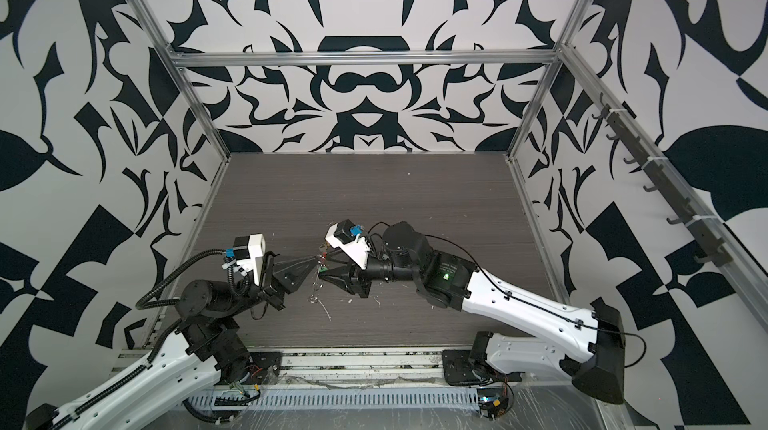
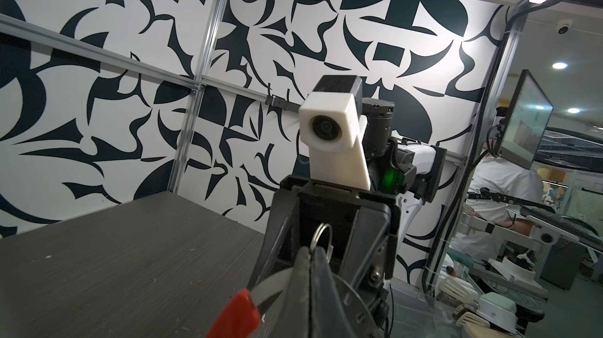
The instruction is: Remove the keys from the keyring
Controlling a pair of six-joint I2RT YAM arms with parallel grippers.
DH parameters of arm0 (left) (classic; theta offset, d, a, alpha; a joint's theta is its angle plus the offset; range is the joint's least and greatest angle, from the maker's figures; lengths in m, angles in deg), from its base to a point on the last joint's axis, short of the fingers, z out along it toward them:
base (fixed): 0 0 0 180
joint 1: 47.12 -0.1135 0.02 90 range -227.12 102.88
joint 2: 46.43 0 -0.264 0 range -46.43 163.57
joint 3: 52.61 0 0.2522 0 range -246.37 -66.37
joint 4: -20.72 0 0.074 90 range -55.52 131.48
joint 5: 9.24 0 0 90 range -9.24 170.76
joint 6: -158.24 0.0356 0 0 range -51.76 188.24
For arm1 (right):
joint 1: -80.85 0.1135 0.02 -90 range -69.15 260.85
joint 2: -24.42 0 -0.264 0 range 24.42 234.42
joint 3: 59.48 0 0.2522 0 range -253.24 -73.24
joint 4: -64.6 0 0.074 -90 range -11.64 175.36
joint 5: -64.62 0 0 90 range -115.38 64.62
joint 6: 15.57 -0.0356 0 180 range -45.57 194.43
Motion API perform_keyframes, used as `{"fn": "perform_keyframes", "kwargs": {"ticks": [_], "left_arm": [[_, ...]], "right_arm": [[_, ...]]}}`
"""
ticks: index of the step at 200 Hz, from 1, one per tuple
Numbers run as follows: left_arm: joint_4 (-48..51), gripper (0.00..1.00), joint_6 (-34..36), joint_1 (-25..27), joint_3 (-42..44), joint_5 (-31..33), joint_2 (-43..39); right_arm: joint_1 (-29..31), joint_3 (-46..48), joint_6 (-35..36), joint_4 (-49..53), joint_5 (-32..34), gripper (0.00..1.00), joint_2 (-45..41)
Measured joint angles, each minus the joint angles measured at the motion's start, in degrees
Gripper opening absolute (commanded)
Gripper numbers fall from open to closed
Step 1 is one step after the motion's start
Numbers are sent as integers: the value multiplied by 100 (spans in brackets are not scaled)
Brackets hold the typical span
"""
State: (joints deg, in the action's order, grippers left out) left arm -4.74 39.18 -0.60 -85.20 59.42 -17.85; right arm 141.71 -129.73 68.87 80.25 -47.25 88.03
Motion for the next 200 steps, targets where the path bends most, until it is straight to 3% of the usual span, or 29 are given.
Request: {"fn": "perform_keyframes", "kwargs": {"ticks": [40,200], "left_arm": [[22,0,-7,0,0,42,-24],[509,0,83,0,-22,-72,-306]], "right_arm": [[0,0,-7,7,-22,0,-20],[-2,-603,433,1344,2,0,-306]]}}
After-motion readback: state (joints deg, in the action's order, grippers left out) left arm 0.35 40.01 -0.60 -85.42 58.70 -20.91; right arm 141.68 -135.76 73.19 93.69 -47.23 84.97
